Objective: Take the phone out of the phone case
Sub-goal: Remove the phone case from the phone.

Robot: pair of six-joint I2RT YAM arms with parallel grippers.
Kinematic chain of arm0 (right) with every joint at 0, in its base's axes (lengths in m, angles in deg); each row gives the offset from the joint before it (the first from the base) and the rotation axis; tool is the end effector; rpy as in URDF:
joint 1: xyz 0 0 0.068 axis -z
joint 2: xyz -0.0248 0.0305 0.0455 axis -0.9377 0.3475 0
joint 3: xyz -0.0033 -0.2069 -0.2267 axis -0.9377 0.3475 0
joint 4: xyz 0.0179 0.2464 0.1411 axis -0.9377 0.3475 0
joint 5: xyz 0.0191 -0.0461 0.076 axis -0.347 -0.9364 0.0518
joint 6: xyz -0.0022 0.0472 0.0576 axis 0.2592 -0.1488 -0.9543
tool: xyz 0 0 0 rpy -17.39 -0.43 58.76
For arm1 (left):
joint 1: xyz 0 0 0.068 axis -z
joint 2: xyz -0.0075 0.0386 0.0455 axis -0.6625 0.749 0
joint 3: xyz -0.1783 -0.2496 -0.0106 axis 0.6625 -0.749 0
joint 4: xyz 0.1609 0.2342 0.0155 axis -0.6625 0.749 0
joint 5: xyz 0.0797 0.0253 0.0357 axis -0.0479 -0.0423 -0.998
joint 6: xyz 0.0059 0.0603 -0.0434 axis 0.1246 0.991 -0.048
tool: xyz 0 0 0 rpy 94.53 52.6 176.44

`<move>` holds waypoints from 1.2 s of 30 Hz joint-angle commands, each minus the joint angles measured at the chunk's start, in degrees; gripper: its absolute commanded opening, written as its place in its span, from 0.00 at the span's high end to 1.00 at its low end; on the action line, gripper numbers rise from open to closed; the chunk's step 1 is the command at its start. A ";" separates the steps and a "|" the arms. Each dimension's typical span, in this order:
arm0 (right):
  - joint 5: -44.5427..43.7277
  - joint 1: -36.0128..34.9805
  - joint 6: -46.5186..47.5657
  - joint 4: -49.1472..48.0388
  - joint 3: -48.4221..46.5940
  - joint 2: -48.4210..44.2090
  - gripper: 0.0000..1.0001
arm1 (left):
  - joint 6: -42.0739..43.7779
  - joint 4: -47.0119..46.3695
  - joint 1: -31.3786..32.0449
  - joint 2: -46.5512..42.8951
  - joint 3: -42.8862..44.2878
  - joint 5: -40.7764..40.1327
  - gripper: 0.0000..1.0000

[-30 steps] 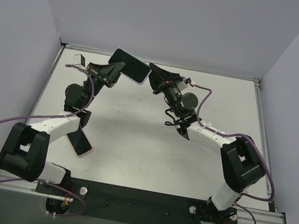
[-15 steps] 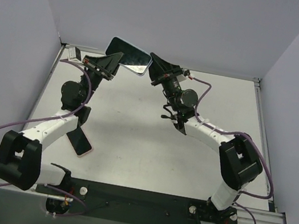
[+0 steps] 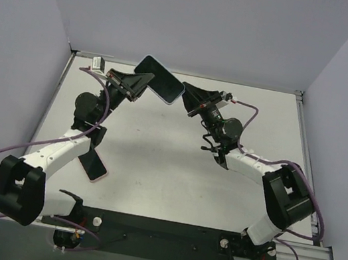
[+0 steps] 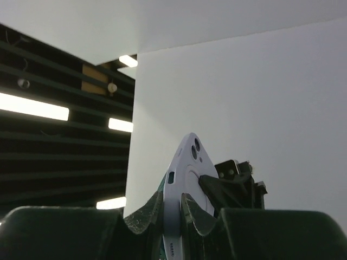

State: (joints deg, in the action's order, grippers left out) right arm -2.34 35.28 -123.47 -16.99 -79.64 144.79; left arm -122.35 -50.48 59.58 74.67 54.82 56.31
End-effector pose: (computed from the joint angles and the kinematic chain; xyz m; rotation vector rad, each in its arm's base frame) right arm 0.3055 0.2284 0.3397 0.4956 1.1323 2.4325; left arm 0.2945 -0.1133 0.3809 -0.5010 1.2069 -1.7606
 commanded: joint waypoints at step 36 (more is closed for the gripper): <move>33.88 -1.03 31.19 25.64 -8.30 -2.19 0.78 | -9.49 -16.29 6.17 7.51 6.28 17.40 1.00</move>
State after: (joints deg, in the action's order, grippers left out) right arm 23.28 39.01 -93.55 3.53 -84.84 139.11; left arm -129.89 -55.50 58.88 81.67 54.93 65.20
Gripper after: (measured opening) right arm 0.224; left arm 0.234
